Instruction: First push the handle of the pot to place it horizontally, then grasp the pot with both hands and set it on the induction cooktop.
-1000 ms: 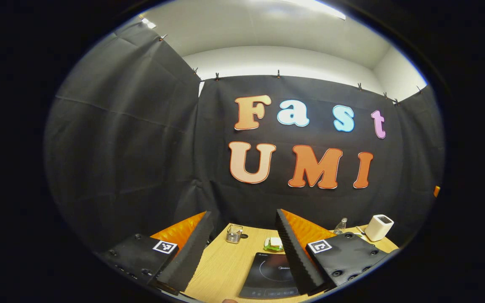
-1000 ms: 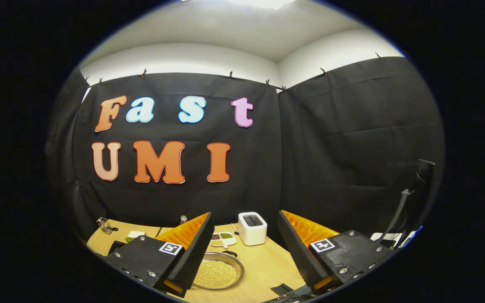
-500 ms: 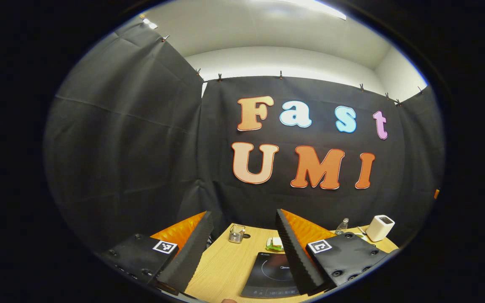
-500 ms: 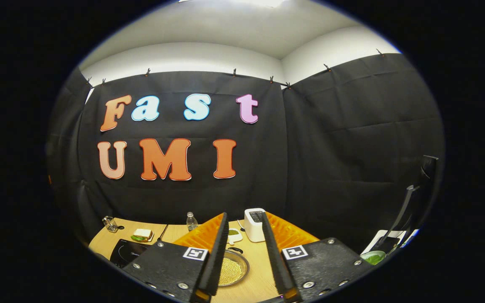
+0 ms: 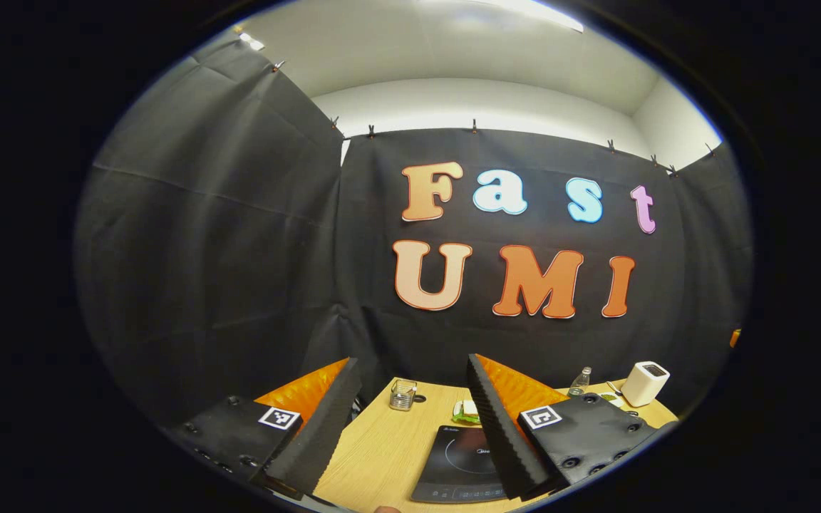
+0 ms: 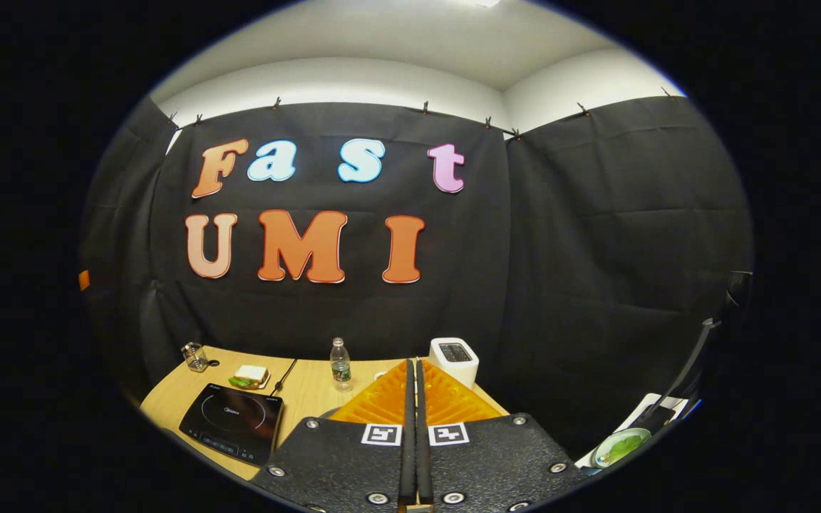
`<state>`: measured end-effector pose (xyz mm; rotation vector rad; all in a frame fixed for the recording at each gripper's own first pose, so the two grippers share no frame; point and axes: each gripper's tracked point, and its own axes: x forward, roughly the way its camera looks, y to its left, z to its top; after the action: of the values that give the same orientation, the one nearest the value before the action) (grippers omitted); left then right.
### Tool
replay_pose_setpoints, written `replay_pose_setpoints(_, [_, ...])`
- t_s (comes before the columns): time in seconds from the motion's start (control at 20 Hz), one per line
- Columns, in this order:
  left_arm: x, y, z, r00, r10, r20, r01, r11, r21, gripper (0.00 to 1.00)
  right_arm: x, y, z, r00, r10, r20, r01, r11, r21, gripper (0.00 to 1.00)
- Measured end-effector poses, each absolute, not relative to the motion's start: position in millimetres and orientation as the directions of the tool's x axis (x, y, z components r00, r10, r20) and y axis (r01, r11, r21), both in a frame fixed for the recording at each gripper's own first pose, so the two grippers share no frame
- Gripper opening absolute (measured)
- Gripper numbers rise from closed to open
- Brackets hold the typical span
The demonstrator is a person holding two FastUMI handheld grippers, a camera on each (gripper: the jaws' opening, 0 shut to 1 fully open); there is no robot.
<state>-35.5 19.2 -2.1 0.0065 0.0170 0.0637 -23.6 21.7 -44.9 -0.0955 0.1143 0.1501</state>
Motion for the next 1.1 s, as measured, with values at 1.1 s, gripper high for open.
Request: replay_pose_setpoints(1.1, [-33.9,35.6,-14.7,0.99,0.137,-0.038,-0.135,0.99,0.05,0.97,-41.0,78.5,-293.4,0.741,0.224,-0.633,-0.374,0.921,-0.111,0.0])
